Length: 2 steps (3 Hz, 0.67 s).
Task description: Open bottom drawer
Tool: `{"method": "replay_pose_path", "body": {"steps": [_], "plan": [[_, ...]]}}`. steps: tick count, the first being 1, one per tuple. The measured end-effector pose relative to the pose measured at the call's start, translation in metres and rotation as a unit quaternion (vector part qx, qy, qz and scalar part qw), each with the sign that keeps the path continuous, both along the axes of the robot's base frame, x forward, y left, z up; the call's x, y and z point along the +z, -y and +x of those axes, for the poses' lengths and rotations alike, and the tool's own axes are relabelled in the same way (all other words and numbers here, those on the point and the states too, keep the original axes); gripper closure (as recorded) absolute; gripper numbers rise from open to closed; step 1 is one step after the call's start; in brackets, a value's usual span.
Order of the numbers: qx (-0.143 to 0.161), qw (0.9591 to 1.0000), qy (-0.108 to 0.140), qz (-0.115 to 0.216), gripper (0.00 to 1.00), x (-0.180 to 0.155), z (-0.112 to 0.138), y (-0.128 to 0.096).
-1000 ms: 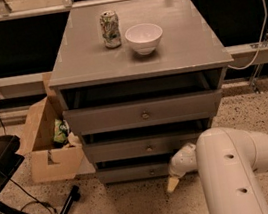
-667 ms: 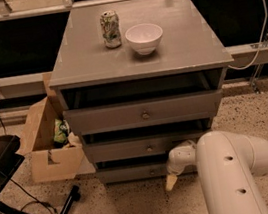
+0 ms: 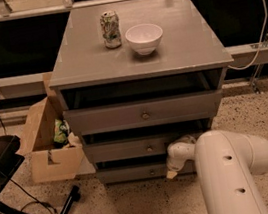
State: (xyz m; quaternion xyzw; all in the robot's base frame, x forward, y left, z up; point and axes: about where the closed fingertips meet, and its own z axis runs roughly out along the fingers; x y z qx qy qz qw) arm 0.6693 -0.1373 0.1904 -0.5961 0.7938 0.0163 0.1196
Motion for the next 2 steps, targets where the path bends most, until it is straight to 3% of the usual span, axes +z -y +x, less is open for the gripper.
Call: {"method": "replay_pose_path", "body": {"steps": [2], "plan": [[0.0,1.0,0.0,0.0,0.88,0.0012,-0.0021,0.0]]}}
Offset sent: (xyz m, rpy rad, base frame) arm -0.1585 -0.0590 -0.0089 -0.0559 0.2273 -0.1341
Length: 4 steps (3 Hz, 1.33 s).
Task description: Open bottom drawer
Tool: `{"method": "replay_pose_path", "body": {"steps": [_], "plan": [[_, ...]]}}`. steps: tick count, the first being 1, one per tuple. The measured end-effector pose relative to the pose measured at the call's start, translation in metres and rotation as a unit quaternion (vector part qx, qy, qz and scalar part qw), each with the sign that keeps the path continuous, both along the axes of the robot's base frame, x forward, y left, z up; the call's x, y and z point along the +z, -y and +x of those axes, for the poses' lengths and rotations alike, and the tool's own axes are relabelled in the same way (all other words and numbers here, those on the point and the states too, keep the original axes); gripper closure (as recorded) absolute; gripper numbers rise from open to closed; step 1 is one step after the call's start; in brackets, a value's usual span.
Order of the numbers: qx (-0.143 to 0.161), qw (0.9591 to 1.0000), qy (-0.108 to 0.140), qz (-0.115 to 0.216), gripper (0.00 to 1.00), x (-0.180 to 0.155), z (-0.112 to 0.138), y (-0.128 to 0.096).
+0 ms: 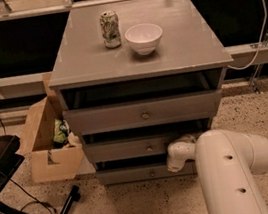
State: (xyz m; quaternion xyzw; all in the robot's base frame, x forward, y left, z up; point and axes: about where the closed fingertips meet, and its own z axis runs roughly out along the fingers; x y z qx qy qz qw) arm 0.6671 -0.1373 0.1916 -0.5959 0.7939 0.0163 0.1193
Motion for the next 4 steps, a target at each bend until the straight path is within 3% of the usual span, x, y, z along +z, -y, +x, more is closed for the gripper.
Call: {"method": "replay_pose_path", "body": {"steps": [1,3,4], "plan": [[0.0,1.0,0.0,0.0,1.0,0.0006,0.0,0.0],[0.0,1.0,0.0,0.0,1.0,0.0051,0.0,0.0],[0.0,1.0,-0.001,0.0,0.87,0.0044,-0.0008,-0.0003]]}}
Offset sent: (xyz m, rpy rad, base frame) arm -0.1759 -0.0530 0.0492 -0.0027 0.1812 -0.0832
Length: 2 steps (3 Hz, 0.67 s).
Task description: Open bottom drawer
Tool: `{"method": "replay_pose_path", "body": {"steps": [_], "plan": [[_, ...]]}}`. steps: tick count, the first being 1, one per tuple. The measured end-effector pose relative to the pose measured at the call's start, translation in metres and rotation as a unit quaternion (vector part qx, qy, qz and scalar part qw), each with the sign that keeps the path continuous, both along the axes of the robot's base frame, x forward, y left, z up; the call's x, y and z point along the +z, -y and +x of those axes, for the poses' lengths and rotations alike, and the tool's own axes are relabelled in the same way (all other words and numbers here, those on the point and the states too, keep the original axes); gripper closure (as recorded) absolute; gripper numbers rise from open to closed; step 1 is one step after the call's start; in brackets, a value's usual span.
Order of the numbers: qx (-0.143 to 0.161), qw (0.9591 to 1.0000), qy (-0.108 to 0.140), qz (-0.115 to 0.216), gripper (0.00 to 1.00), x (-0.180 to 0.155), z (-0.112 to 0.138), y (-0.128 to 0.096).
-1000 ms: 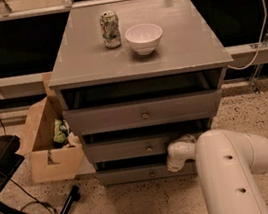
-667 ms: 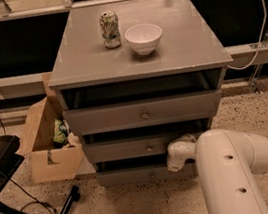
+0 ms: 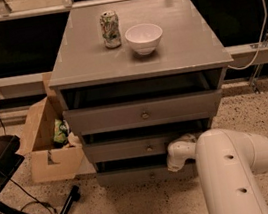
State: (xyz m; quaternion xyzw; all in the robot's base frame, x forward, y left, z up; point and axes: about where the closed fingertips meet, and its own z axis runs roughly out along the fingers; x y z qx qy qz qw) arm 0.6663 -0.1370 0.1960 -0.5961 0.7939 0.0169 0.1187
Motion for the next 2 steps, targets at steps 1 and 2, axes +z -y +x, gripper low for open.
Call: {"method": "replay_pose_path", "body": {"steps": [1,2], "plan": [[0.0,1.0,0.0,0.0,0.64,0.0009,0.0,0.0],[0.0,1.0,-0.001,0.0,0.4,0.0004,-0.0011,-0.0004]]}}
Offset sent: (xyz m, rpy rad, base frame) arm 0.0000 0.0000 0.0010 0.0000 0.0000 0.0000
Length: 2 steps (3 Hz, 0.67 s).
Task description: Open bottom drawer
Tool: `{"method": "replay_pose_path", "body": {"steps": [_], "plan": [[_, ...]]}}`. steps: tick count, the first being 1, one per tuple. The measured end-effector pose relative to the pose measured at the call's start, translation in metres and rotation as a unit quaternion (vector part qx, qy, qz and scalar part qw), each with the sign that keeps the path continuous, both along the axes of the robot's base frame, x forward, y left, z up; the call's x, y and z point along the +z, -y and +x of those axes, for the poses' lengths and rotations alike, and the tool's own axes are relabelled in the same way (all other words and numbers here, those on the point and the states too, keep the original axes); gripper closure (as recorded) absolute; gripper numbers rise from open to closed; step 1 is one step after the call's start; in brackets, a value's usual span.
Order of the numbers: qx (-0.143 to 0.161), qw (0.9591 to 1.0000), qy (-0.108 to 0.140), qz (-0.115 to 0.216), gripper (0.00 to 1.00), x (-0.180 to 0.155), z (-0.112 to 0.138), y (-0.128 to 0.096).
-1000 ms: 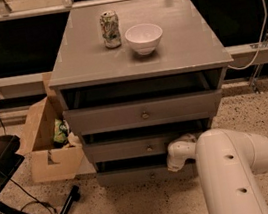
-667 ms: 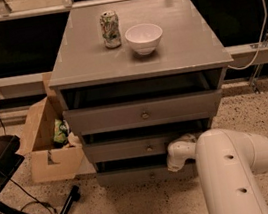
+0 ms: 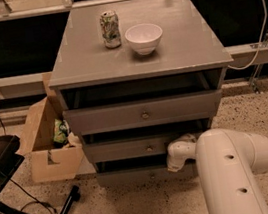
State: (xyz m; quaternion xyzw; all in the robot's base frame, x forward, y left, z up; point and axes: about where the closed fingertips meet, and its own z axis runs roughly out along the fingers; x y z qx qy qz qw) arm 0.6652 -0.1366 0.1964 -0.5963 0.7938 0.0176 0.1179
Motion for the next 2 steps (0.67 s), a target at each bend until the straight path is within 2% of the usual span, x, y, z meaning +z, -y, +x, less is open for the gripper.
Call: {"method": "replay_pose_path", "body": {"steps": [1,2], "plan": [[0.0,1.0,0.0,0.0,0.17,0.0006,0.0,0.0],[0.0,1.0,0.0,0.0,0.0,0.0007,-0.0003,-0.0001]]}}
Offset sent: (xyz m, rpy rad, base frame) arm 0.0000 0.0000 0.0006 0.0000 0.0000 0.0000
